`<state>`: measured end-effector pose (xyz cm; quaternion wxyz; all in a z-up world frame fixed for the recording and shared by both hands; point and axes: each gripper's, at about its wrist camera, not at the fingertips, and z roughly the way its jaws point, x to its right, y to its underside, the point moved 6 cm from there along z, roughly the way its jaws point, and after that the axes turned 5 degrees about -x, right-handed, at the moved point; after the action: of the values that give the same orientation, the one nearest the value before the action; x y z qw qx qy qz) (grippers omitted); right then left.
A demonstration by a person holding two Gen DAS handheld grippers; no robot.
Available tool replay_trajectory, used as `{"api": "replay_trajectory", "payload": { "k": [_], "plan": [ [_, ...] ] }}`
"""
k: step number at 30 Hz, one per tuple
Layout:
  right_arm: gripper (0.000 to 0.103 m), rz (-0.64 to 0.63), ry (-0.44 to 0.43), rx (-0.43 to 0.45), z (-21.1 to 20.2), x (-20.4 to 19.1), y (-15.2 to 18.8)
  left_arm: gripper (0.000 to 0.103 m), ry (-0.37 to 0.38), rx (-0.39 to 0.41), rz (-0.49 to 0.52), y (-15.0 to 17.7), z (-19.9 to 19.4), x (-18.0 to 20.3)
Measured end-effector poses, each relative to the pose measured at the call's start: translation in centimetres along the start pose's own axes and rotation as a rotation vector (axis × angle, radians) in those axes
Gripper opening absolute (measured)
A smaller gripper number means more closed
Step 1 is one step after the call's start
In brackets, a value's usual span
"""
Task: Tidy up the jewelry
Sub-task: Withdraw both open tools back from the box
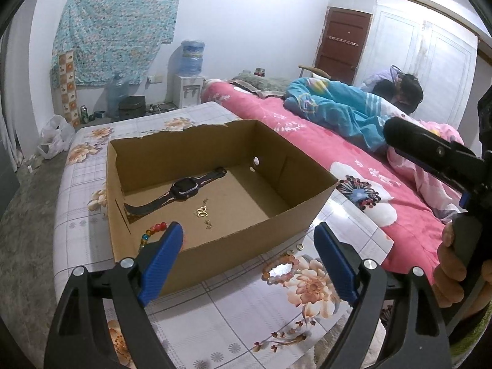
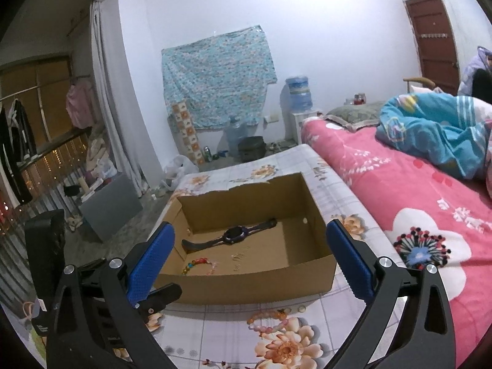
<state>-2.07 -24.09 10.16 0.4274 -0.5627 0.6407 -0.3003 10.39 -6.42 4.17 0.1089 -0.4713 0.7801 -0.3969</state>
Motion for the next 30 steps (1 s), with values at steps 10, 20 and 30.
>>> {"api": "replay_trajectory", "payload": {
  "k": [10,20,30],
  "plan": [
    [0.095,0.004,0.052,-0.041,-0.1,0.8,0.4,0.087,0.001,-0.017,0.007,0.3,0.6,0.5],
    [0.095,-0.029,0.243,-0.051,-0.7,2.6,0.7,0.087,0.003,-0.033,0.007,0.3,1.3,0.6],
    [0.095,-0.105,0.393,-0.001,-1.3,3.7,0.3,0.087,0.002,-0.038,0.007,0.3,1.5,0.6]
  ]
}}
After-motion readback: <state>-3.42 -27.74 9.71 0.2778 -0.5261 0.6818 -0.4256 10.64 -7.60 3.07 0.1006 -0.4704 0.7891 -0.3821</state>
